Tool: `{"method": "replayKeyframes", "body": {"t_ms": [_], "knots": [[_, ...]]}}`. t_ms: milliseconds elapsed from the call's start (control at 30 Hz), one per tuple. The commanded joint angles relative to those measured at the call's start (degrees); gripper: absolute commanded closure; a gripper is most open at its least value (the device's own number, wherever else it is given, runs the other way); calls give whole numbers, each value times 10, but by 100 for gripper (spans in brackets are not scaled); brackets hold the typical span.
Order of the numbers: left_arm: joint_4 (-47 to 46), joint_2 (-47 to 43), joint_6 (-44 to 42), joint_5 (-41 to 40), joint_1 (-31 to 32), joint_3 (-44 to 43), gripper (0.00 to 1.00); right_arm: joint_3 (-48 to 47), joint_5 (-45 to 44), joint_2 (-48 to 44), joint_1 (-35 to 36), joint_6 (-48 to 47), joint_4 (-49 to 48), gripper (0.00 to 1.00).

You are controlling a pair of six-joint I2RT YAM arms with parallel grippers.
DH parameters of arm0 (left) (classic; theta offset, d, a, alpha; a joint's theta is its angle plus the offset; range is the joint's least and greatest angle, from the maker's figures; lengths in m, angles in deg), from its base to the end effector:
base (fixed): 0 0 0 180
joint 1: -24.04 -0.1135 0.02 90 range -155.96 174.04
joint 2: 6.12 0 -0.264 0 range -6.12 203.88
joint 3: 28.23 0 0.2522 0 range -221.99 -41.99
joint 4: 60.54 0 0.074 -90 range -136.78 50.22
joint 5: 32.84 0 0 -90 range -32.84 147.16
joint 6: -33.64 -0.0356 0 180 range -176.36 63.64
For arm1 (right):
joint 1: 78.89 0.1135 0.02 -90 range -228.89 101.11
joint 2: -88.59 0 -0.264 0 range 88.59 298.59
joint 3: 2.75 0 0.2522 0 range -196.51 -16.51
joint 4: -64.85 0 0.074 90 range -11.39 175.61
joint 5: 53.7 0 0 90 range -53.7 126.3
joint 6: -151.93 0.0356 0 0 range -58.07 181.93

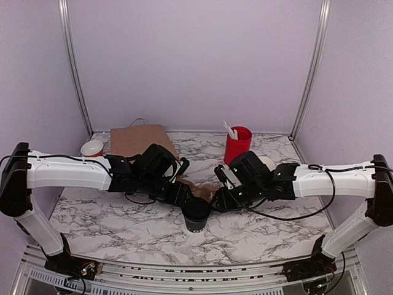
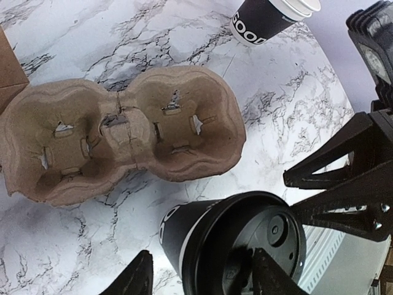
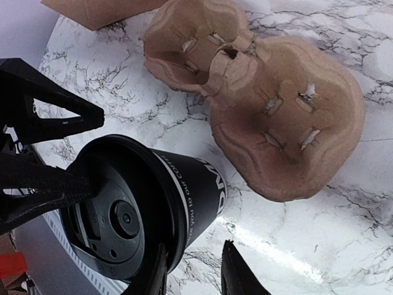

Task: Pack the takeout coffee

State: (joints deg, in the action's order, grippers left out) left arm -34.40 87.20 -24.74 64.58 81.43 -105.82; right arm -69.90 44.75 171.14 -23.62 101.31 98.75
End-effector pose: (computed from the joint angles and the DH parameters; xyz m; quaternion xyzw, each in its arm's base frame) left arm 0.1898 -0.3053 0.2357 0.2289 0.8823 -0.3274 0.2488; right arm 0.1667 0.2496 0.2255 -0.1546 0.9225 0.3018 0.1843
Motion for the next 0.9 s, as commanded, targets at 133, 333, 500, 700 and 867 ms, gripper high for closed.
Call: {"method": "replayKeyframes", "body": {"t_ms": [133, 333, 500, 700, 867], "knots": [[28, 2, -10, 0, 4, -3, 44, -50, -28, 17, 17, -20, 30, 69], [29, -14, -11, 1, 4, -10, 34, -70, -45, 12, 19, -30, 53, 67], [29, -39, -10, -12, 4, -5, 26, -63, -51, -3, 19, -29, 55, 64], [24, -66, -14, -15, 4, 5, 22, -61, -48, -13, 27, -36, 69, 64], [28, -55, -14, -28, 1, 4, 27, -52, -53, -33, 47, -40, 83, 65]]}}
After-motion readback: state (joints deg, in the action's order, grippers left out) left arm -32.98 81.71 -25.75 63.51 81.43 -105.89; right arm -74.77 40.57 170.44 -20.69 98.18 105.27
